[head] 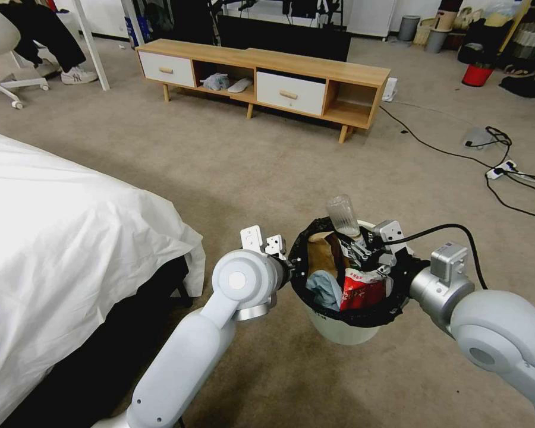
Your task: Pick up the trash bin, then pick up the garbage from the floor and place it into the trash bin.
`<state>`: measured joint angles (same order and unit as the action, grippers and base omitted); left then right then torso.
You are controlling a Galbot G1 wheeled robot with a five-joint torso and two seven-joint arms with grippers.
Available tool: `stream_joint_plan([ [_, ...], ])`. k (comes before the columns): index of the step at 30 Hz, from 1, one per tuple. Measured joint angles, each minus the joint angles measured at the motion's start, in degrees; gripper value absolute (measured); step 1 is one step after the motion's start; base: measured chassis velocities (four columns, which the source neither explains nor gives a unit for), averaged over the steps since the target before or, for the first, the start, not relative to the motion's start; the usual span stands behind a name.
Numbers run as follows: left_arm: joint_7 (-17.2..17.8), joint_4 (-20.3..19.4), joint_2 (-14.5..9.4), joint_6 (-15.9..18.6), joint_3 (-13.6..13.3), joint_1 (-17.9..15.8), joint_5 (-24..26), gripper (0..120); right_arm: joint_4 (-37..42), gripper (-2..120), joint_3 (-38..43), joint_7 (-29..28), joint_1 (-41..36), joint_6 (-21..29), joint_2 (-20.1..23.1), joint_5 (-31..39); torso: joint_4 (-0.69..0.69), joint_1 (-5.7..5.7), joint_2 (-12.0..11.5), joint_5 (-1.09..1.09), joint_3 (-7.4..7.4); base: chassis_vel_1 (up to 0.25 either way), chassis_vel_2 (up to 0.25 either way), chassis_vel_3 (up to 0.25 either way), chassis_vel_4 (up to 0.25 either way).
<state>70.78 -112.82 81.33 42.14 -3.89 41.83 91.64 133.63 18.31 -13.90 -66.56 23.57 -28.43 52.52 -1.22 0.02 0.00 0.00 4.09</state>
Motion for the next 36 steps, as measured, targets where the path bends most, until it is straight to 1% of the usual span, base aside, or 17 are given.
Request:
stream_joint_plan([
  [14,-0.1,0.5,0.3,0.0,0.2,0.3,-0.8,1,0.5,31,0.1,0.6,-0.3,0.0,0.6,-0.3,0.0,0.0,0.0,0.0,0.0,0.0,0.0,0.0,0.0],
  [16,-0.2,0.5,0.3,0.0,0.2,0.3,-0.9,1,0.3,31,0.1,1.2,-0.3,-0.2,0.8,-1.0,0.0,0.0,0.0,0.0,0.0,0.0,0.0,0.0,0.0],
  [18,-0.3,0.5,0.3,0.0,0.2,0.3,-1.1,1,-0.2,28,0.3,2.8,-0.3,-0.6,1.5,-3.4,0.0,0.0,0.0,0.0,0.0,0.0,0.0,0.0,0.0],
  [19,-0.3,0.5,0.3,0.0,0.2,0.3,-1.1,1,-0.2,28,0.3,2.8,-0.3,-0.6,1.5,-3.4,0.0,0.0,0.0,0.0,0.0,0.0,0.0,0.0,0.0],
  [20,-0.3,0.6,0.3,0.0,0.2,0.4,-1.2,1,-0.4,25,0.5,4.0,-0.1,-1.0,2.0,-5.5,0.0,0.0,0.0,0.0,0.0,0.0,0.0,0.0,0.0],
  [21,-0.3,0.6,0.3,0.0,0.3,0.4,-1.2,1,-0.6,25,0.7,4.8,0.2,-1.4,2.4,-6.9,0.0,0.0,0.0,0.0,0.0,0.0,0.0,0.0,0.0],
  [31,-0.4,0.7,-0.1,0.0,0.3,0.6,-1.5,1,-1.0,25,1.2,6.1,1.0,-2.0,3.5,-9.3,0.0,0.0,0.0,0.0,0.0,0.0,0.0,0.0,0.0],
  [36,-0.4,0.7,-0.1,0.0,0.2,0.6,-1.5,1,-1.4,25,1.6,7.2,1.4,-2.8,4.4,-12.2,0.0,0.0,0.0,0.0,0.0,0.0,0.0,0.0,0.0],
])
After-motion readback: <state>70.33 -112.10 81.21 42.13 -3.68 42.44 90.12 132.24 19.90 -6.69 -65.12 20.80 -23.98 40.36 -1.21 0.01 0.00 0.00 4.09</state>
